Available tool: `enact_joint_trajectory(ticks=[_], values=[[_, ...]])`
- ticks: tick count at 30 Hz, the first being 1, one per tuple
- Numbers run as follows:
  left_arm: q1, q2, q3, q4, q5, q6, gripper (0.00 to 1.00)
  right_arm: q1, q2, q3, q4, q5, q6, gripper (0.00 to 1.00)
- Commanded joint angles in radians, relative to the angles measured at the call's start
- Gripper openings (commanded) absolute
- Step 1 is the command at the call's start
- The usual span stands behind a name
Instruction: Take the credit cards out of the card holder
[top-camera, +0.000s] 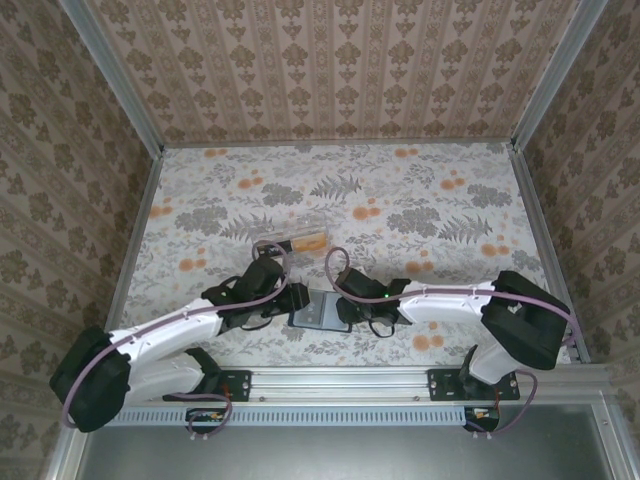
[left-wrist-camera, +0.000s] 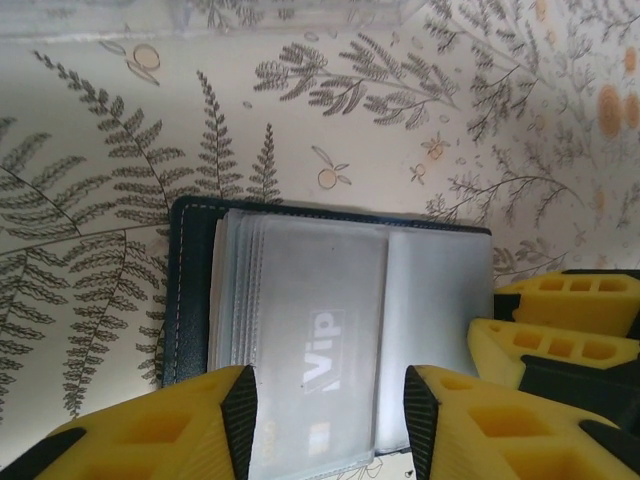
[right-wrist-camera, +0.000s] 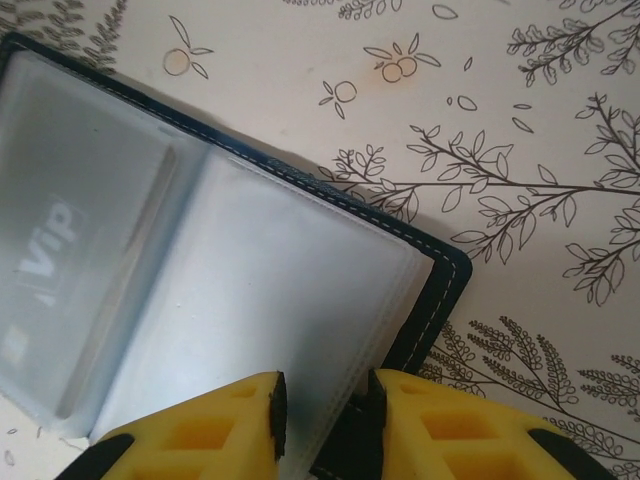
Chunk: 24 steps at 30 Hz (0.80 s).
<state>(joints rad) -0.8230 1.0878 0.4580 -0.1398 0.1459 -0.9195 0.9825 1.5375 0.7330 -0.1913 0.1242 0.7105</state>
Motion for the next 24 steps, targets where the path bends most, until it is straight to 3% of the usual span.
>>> enact_joint_trajectory(ticks=[1,11,24], values=[[0.005,0.029,-0.012,0.049,0.042,0.013,0.45,0.005,0.034,0.034,-0.03,0.01,-0.006,0.31],[0.003,0.129,0.005,0.074,0.081,0.018,0.46,0.0,0.074,0.048,-0.036,0.001,-0.025,0.31],[-0.013,0.098,0.047,-0.063,0.005,0.051,0.46,-0.001,0.069,0.045,-0.032,-0.005,-0.025,0.31]])
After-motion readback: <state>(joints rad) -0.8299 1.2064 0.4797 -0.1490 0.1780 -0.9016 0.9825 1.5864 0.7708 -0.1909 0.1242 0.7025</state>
